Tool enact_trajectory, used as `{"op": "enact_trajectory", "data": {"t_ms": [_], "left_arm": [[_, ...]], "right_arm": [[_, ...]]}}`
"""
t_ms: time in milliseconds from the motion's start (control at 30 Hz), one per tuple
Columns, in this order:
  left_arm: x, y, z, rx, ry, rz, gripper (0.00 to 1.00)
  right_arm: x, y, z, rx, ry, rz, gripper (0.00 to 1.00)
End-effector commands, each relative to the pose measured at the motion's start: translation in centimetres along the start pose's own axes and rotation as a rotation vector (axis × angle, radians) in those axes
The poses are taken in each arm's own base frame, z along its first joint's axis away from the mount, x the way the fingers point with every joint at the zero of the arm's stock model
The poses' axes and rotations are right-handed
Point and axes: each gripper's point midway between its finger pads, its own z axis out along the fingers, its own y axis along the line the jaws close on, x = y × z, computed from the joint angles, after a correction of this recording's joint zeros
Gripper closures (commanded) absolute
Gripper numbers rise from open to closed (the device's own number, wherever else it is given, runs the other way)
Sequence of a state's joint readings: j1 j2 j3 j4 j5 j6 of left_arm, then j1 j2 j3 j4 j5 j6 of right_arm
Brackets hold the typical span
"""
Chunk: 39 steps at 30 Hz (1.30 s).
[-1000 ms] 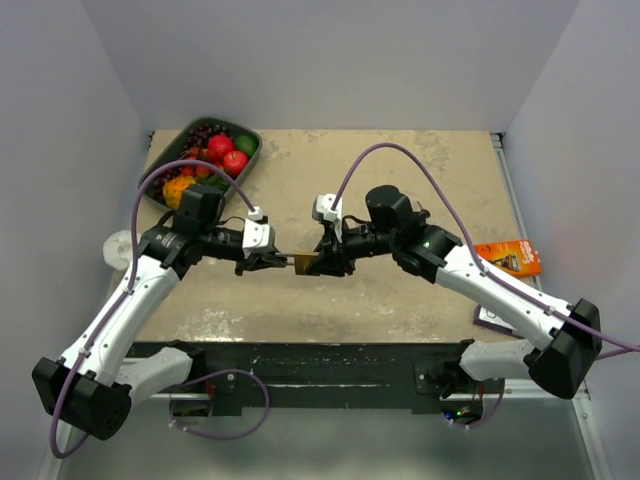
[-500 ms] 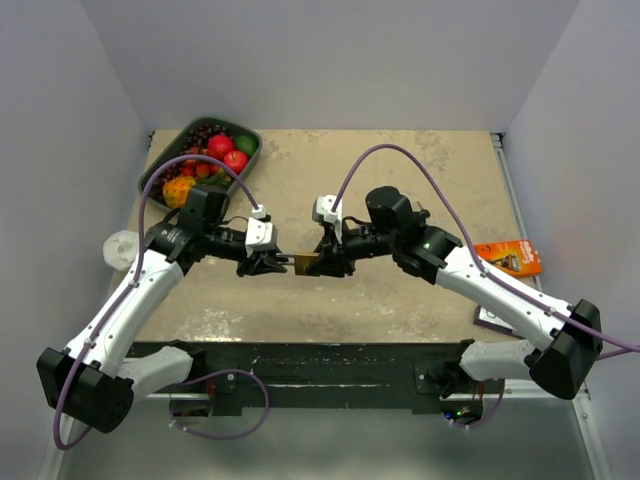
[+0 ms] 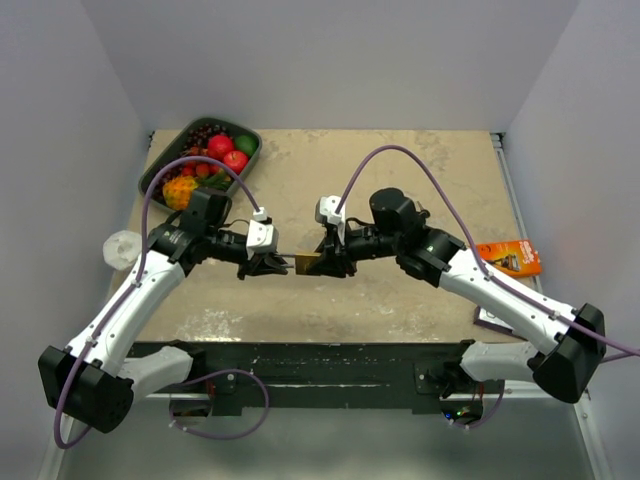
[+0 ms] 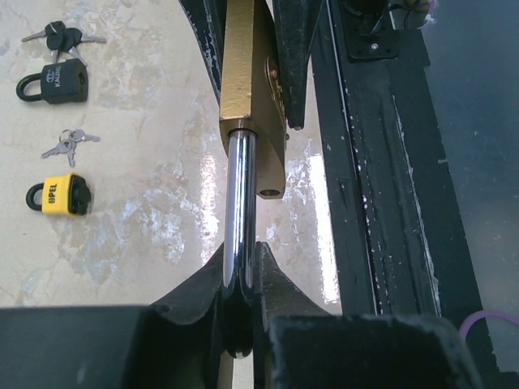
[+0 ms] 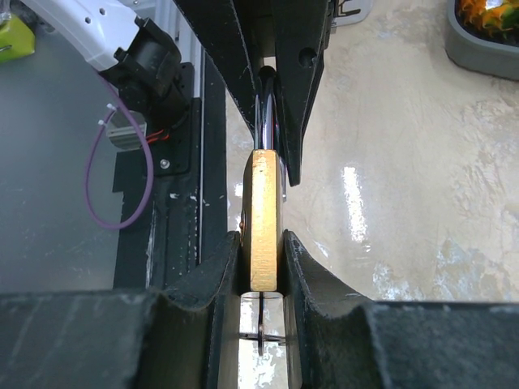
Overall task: Lock with the key
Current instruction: Lock the lock.
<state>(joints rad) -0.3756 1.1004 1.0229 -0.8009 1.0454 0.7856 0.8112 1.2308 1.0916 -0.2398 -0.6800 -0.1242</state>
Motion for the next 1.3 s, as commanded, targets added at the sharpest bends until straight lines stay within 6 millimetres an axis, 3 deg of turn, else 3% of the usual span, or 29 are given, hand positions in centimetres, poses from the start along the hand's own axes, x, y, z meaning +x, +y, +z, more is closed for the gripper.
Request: {"op": "enact_trajectory", "data": {"t_ms": [0, 67, 133, 200, 333, 367, 567, 633, 700, 733, 833, 967, 1167, 1267], "left_arm": [[-1.4, -0.1, 0.0, 0.01, -0.053, 0.019, 1.0], [-1.9, 0.1, 0.0, -0.004, -0.068, 0.0, 1.0], [-2.3, 0.0, -0.1, 0.005, -0.078, 0.002, 0.83], [-2.7, 0.0, -0.1, 0.002, -0.088, 0.01, 0.79], [-2.6, 0.2, -0.1, -0.004, -0.087, 0.001, 0.91], [-2.6, 0.2, -0.1, -0.003, -0.087, 0.005, 0.99], [-2.6, -0.4, -0.1, 0.009, -0.102, 0.015, 1.0], [-2.7, -0.5, -0.1, 0.02, -0.117, 0.003, 1.0], [-2.8, -0.5, -0.4, 0.028, -0.142, -0.013, 1.0], [-2.7, -0.5, -0.5, 0.029, -0.149, -0.024, 1.0], [-2.7, -0.2, -1.0, 0.024, -0.166, -0.033, 1.0], [-3.0, -0.2, -1.4, 0.029, -0.189, -0.028, 1.0], [-3.2, -0.9, -1.4, 0.065, -0.211, -0.02, 1.0], [-3.5, -1.0, -1.5, 0.074, -0.22, -0.02, 1.0]], "right_arm": [[-5.1, 0.6, -1.2, 0.001, -0.16, -0.148, 1.0], [-4.9, 0.6, -1.2, 0.001, -0.152, -0.144, 1.0], [-4.8, 0.5, -1.1, 0.0, -0.146, -0.145, 1.0], [-4.8, 0.5, -1.1, 0.002, -0.147, -0.146, 1.0], [-4.9, 0.5, -1.0, 0.0, -0.149, -0.145, 1.0], [-5.0, 0.5, -1.1, 0.002, -0.151, -0.144, 1.0], [-4.9, 0.5, -1.1, 0.003, -0.149, -0.137, 1.0], [-4.7, 0.3, -1.2, 0.018, -0.142, -0.122, 0.68], [-4.5, 0.0, -1.3, 0.042, -0.127, -0.11, 0.44], [-4.4, -0.1, -1.5, 0.053, -0.123, -0.106, 0.23], [-4.0, -0.4, -2.1, 0.089, -0.097, -0.102, 0.09], [-3.0, -0.5, -3.1, 0.117, -0.053, -0.131, 0.07], [0.4, -0.6, -4.4, 0.153, 0.015, -0.145, 0.16], [0.3, -0.8, -4.3, 0.161, -0.008, -0.152, 0.15]]}}
